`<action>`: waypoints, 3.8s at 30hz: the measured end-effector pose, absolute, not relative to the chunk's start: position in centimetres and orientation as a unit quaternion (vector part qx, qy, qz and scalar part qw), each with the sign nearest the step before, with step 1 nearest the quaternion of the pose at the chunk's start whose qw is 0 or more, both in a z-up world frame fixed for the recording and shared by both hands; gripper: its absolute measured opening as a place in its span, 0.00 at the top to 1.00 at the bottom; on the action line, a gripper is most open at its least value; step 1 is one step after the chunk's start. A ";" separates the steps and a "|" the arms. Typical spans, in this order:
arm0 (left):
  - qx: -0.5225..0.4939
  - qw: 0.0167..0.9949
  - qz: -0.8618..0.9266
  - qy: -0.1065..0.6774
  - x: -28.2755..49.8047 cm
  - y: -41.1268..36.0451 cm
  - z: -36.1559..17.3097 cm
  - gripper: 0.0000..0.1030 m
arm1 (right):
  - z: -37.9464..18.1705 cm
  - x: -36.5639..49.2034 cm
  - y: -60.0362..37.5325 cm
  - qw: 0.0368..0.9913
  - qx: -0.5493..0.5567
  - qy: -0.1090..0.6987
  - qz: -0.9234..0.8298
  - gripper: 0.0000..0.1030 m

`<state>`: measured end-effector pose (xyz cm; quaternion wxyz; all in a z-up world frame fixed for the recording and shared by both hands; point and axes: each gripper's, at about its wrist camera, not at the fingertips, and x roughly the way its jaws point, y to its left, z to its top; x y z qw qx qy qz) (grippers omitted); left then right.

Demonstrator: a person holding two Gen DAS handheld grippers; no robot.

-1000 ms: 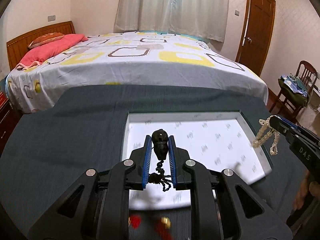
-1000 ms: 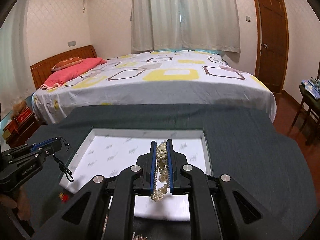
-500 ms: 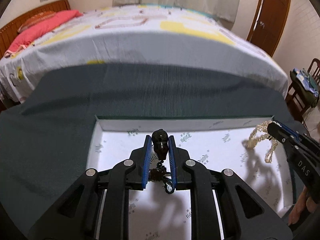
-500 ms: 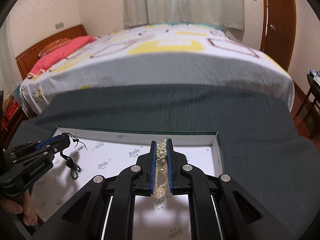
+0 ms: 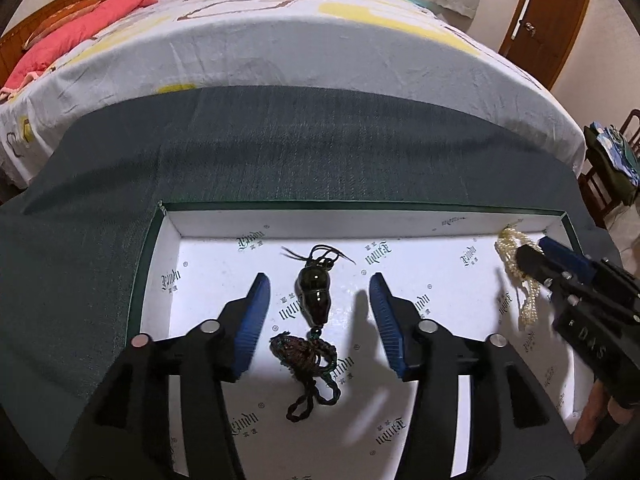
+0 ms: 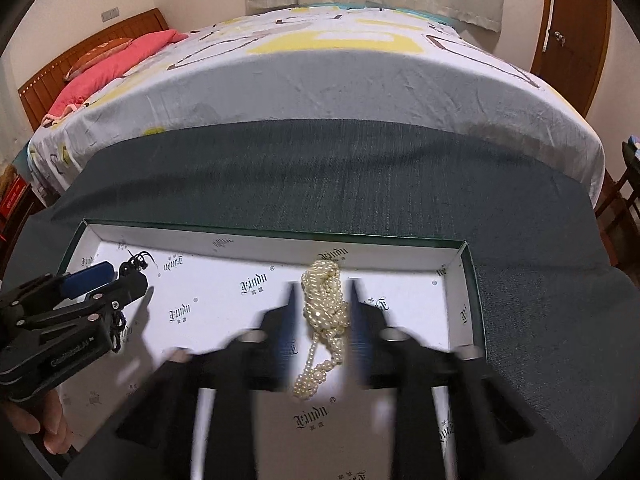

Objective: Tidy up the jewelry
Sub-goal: 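Carry the pearls and pendant into the white tray while both tools open to release, then withdraw both open tools from the tray back over the table, then lower the right tool onto the white jade bangle and grasp it, then grasp the red bead strand with the left tool while the right tool holds the bangle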

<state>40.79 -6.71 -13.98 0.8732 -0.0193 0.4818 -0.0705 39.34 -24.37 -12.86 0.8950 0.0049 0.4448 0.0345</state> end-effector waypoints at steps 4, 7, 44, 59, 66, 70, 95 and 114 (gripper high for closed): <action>-0.006 0.883 -0.071 0.464 40.2 -7.0 -13.3 0.35 | -12.2 38.8 -24.0 0.903 -0.007 0.429 0.030 0.48; -0.001 0.893 -0.070 0.445 39.2 -7.1 -12.2 0.29 | -11.6 38.0 -24.0 0.909 -0.002 0.417 0.029 0.48; 0.039 0.923 0.027 0.383 11.7 1.4 -11.1 0.20 | -12.6 10.5 -19.7 0.931 -0.007 0.364 0.033 0.35; 0.021 0.916 0.069 0.394 9.2 5.6 -12.4 0.20 | -14.8 9.6 -16.7 0.919 -0.036 0.389 0.045 0.26; 0.011 0.914 0.075 0.400 9.0 6.8 -12.8 0.20 | -16.0 10.0 -16.3 0.909 -0.042 0.412 0.038 0.26; 0.010 0.913 0.074 0.402 9.0 7.0 -13.0 0.20 | -16.3 10.2 -16.7 0.907 -0.029 0.418 0.039 0.26; 0.026 0.911 0.006 0.412 8.8 2.3 -13.1 0.20 | -14.9 8.7 -20.4 0.919 -0.017 0.393 0.035 0.34; 0.070 0.894 -0.041 0.441 10.0 -5.5 -15.0 0.20 | -14.7 8.0 -25.3 0.920 0.021 0.391 0.017 0.34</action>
